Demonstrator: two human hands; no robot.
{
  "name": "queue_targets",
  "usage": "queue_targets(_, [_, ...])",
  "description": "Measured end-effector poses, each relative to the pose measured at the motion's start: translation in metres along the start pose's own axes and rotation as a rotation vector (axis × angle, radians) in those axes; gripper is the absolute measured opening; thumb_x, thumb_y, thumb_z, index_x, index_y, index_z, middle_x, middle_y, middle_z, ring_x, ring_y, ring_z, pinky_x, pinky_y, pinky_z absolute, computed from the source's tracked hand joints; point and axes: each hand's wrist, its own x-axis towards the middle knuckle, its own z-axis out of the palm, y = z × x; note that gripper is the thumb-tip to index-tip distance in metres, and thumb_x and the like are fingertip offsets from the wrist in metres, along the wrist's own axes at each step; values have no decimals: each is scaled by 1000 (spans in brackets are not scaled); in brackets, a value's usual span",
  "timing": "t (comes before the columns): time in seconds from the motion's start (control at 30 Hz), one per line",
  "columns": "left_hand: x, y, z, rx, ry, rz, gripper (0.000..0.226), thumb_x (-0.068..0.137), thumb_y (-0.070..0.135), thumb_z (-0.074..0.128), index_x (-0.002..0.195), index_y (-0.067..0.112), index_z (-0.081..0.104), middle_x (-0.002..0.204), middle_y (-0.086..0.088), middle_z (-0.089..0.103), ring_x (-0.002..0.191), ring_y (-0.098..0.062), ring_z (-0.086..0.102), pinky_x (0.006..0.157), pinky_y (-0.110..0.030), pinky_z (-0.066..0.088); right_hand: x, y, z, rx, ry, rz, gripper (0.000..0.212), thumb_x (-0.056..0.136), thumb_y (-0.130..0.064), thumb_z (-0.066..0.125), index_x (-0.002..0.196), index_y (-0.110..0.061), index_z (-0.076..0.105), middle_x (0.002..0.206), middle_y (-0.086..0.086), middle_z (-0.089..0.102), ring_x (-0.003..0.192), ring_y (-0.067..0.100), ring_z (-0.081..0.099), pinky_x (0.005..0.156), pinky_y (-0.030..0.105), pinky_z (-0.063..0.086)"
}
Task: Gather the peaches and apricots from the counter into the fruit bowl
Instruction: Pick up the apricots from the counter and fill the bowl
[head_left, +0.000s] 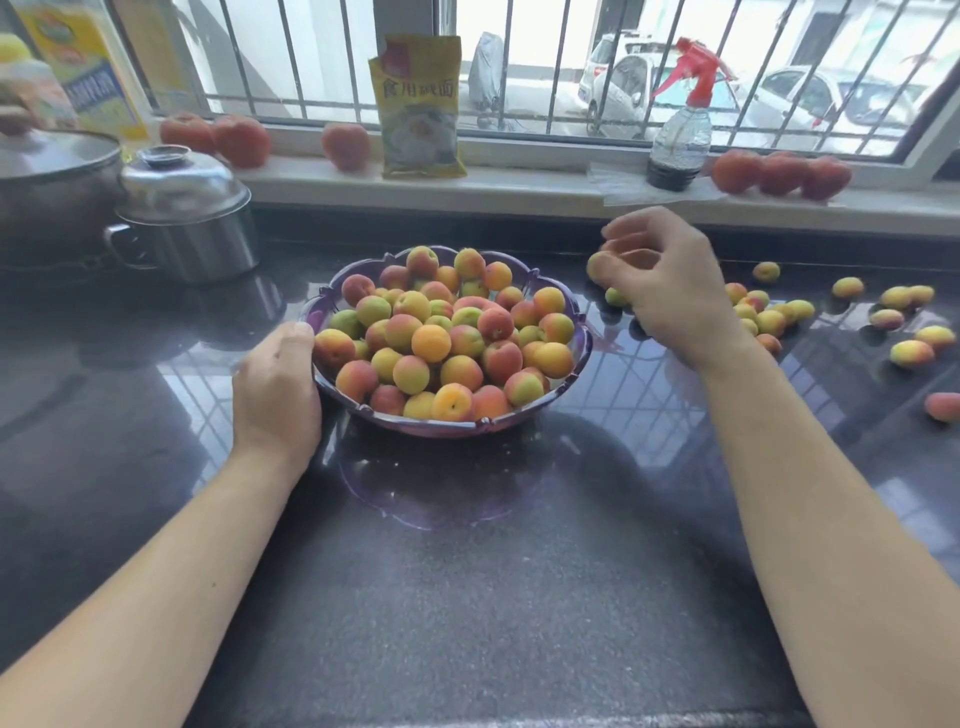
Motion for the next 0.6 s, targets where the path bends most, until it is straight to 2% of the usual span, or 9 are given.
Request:
queue_targets(0.07, [0, 0, 0, -7, -2, -7, 48, 95, 44, 35, 80, 3, 56, 81, -10, 60, 77, -19, 45, 68, -27, 41, -12, -23, 13, 61, -228, -126, 21, 90, -23, 76, 108, -21, 67, 103, -8, 70, 94, 6, 69, 78, 22, 57])
queue_targets(0.17, [-1, 1, 0, -16, -2, -12, 50, 94, 45, 35, 82, 1, 56, 84, -13, 61, 81, -24, 47, 72, -37, 41, -21, -22, 31, -37, -342, -199, 13, 92, -24, 73, 105, -23, 71, 100, -11, 70, 95, 4, 68, 79, 22, 58])
queue_targets(0.23, [-1, 1, 0, -15, -2, -11, 49, 94, 45, 35, 79, 3, 55, 82, -12, 60, 82, -25, 47, 72, -42, 37, -14, -12, 29, 59, -242, -149, 13, 96, -26, 66, 106, -19, 72, 99, -10, 71, 93, 2, 67, 80, 19, 56])
queue_targets(0.3, [-1, 2, -1, -20, -3, -10, 44, 94, 44, 35, 74, 9, 52, 78, -8, 57, 79, -24, 45, 71, -40, 39, -3, 5, 21, 178, 13, -46, 18, 98, -26, 61, 105, -14, 73, 94, -5, 72, 85, 7, 66, 74, 25, 55])
queue_targets(0.33, [-1, 2, -1, -21, -3, -7, 43, 94, 44, 35, 73, 10, 52, 77, -6, 57, 77, -22, 45, 70, -36, 40, 3, 19, 18, 139, 141, 4, 20, 98, -25, 59, 105, -13, 73, 95, -1, 72, 86, 13, 67, 73, 30, 55])
queue_targets(0.4, [-1, 2, 0, -16, -5, 0, 45, 95, 44, 35, 75, 8, 53, 77, -6, 58, 73, -19, 43, 66, -27, 40, 8, 54, 17, -185, 211, 61, 24, 98, -20, 55, 114, -12, 72, 111, 7, 71, 104, 26, 64, 89, 38, 51])
queue_targets(0.5, [-1, 1, 0, -6, -6, 5, 43, 95, 43, 34, 72, 11, 52, 76, -4, 58, 69, -13, 47, 64, -25, 39, 7, 97, 28, -576, -88, 91, 43, 101, -24, 52, 142, -16, 54, 151, 14, 46, 138, 35, 38, 117, 44, 26])
queue_targets(0.53, [-1, 1, 0, -8, -6, 3, 43, 95, 43, 34, 72, 11, 51, 76, -4, 57, 70, -14, 47, 65, -27, 40, 8, 101, 31, -630, -162, 109, 47, 102, -29, 50, 147, -18, 48, 156, 12, 39, 143, 35, 30, 119, 44, 20])
queue_targets(0.6, [-1, 1, 0, -12, -1, -2, 44, 94, 44, 35, 73, 9, 51, 76, -5, 57, 71, -16, 47, 68, -33, 41, 11, 101, 37, -713, -196, 81, 45, 103, -32, 43, 147, -21, 48, 157, 10, 38, 141, 37, 30, 118, 46, 21])
